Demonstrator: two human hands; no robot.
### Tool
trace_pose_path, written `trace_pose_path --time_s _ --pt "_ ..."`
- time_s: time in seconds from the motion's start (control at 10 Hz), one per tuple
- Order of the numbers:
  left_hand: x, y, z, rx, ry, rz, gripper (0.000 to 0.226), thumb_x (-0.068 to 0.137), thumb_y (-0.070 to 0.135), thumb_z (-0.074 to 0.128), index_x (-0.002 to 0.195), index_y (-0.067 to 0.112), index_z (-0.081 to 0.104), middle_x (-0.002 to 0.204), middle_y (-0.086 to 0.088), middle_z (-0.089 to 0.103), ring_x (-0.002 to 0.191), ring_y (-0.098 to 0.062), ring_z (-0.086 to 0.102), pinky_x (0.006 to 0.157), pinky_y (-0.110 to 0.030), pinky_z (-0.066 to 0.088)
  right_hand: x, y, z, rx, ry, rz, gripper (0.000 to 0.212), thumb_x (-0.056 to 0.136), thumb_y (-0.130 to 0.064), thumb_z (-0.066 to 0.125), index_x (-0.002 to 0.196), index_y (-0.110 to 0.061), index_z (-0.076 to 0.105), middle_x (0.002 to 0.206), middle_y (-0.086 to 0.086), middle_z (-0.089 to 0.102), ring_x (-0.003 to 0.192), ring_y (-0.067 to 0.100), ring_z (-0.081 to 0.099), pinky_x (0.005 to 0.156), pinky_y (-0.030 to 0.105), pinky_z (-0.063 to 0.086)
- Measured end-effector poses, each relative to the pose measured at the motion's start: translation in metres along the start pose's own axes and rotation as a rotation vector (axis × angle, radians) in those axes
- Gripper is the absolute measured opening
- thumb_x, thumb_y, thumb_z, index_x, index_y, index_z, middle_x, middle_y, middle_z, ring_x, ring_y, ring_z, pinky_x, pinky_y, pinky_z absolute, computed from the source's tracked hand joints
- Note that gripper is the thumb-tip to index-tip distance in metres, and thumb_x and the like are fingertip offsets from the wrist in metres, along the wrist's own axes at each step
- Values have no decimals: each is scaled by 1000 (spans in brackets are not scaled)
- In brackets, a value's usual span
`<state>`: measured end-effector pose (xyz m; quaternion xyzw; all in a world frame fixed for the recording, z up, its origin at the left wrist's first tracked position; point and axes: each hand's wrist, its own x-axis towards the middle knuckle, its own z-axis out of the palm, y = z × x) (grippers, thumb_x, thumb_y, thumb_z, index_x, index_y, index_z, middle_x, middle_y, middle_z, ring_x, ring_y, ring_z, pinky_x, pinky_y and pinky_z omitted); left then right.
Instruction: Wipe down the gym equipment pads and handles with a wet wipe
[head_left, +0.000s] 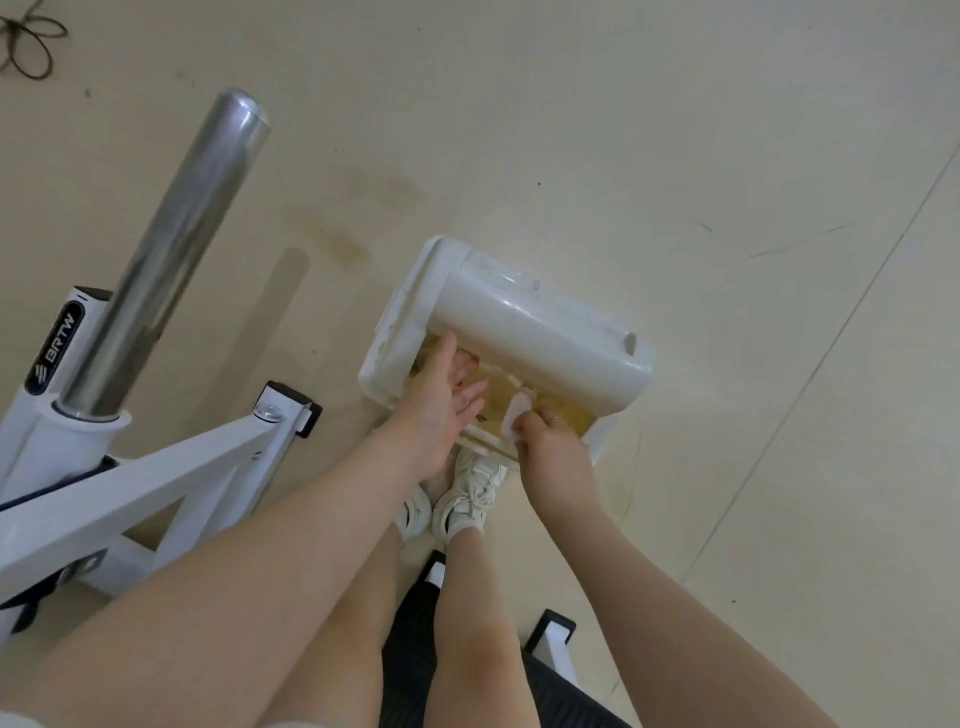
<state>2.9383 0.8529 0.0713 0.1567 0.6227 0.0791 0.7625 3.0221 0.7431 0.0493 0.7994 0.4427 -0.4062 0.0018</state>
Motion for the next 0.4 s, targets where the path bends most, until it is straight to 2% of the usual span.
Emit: trace_pose_path --time_s 0.1,0.2,0.4 --pt "2 4 -4 15 -7 -22 63 96 51 29 142 8 33 148 -8 38 128 -22 46 101 -32 38 10 -5 10 -43 -72 55 33 91 0 44 124 -4 48 133 13 43 109 30 51 81 31 41" --pt "-3 6 -7 70 -35 -24 64 96 51 25 143 7 31 150 -8 35 129 -23 45 102 -32 37 4 -11 9 -22 -99 51 32 96 -17 43 125 -7 48 133 11 45 115 29 49 87 35 44" --pt "-41 37 -7 218 -56 12 51 98 43 32 139 13 38 143 -3 43 124 -23 49 102 -34 39 -30 -26 -42 166 -109 27 27 94 -22 49 116 -10 59 118 6 57 102 21 57 86 31 44"
